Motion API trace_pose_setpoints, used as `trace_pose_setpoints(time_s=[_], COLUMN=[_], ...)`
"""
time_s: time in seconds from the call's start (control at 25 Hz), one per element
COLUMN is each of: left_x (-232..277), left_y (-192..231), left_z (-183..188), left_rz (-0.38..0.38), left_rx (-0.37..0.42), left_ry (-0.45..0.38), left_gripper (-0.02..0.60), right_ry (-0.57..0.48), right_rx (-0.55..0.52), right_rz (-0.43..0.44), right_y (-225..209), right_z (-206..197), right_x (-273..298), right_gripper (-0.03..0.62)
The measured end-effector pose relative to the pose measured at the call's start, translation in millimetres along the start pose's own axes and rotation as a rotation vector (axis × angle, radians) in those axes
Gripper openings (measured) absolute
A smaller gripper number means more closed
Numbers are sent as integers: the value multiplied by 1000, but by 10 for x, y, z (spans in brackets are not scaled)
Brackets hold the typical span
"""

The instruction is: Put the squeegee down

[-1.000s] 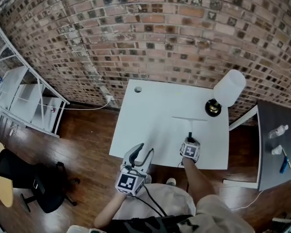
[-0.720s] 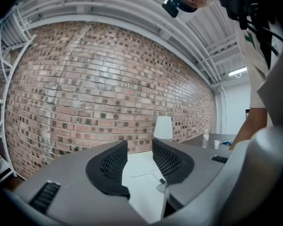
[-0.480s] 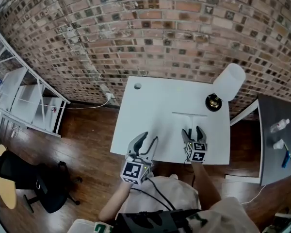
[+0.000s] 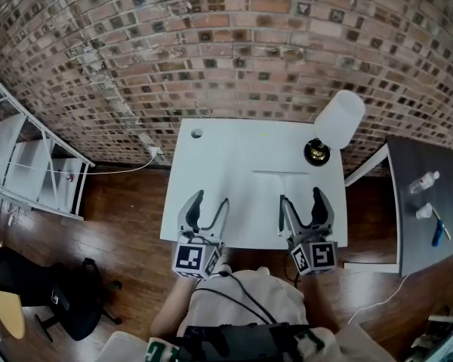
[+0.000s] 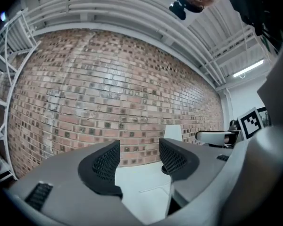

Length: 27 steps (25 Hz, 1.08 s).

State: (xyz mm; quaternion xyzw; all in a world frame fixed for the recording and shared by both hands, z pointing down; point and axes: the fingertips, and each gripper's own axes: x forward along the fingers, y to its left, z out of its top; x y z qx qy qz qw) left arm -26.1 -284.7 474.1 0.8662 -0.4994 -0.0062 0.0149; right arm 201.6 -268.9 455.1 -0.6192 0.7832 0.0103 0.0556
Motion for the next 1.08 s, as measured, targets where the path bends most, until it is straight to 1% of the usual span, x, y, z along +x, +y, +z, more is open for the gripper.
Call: trace_pose_setpoints(time_s=[0.08, 0.2, 0.36, 0.48, 0.64, 0.72, 0.88, 1.08], left_x=[10, 49, 37, 39, 35, 31, 56, 90], left_y=[20, -24, -46, -63, -50, -43, -51, -100], left_z=[92, 219, 234, 268, 280, 271, 272, 247], left_rz=[8, 4, 2, -2, -1, -4, -15, -28], left_rx=[7, -20, -31, -33, -35, -33, -25, -20], left_ry=[-19, -20, -17, -17, -12, -4, 2, 6], left_gripper=[252, 250, 250, 250, 250, 249, 241, 241], right_ry=[12, 30, 54, 55, 66, 60, 68, 94], right_rx=[-52, -101, -71, -77, -53, -81, -180, -126], right_rz=[-5, -4, 12, 25, 16, 34, 83, 115], right_y=[41, 93, 168, 211, 198, 222, 353, 449], right_z=[103, 122, 33, 35, -3, 20, 23, -36], right_x=[-33, -44, -17, 14, 35, 61, 111, 120], right_gripper=[371, 365, 364, 364, 364, 364, 364, 364])
